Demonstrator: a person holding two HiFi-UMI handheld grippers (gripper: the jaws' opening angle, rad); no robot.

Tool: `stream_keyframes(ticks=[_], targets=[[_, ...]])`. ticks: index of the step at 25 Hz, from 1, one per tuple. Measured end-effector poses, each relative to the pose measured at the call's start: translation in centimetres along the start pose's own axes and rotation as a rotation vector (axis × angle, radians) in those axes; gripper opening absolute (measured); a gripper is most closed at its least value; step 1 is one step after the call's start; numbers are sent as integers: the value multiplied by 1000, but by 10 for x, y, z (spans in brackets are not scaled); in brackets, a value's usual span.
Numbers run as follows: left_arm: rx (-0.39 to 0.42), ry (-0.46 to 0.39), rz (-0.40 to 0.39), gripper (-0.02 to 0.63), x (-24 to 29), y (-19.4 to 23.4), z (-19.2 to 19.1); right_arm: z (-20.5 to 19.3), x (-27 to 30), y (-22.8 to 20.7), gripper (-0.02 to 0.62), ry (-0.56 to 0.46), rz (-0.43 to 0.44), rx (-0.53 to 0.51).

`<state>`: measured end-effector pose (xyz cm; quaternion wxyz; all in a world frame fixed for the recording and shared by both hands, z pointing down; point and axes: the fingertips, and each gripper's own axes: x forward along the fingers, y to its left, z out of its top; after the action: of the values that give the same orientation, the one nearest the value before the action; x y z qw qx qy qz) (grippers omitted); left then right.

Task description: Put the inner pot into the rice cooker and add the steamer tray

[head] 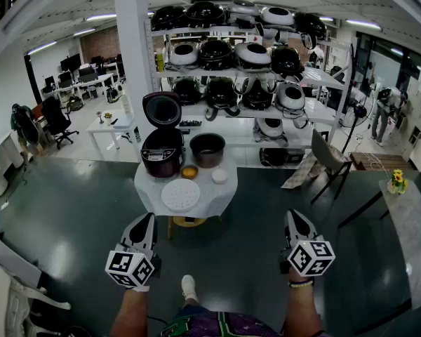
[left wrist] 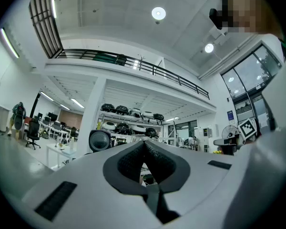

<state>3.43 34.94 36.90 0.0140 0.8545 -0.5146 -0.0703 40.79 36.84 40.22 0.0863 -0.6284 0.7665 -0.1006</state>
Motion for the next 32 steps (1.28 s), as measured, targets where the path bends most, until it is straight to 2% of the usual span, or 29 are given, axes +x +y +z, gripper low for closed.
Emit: stream_keyframes(ticks=[13,20,27,32], targets=[[-19,-5,29,21,0,16,2,-2,19,9,4,17,25,0],[-17,5,40,21,7,29,1,-10,39,21,5,38,81,19],[-19,12,52,21,31,55,1,-3,71,20,5,20,75,54],[-32,-12,41,21,66,77,10,13,113,21,5,-4,58,50]])
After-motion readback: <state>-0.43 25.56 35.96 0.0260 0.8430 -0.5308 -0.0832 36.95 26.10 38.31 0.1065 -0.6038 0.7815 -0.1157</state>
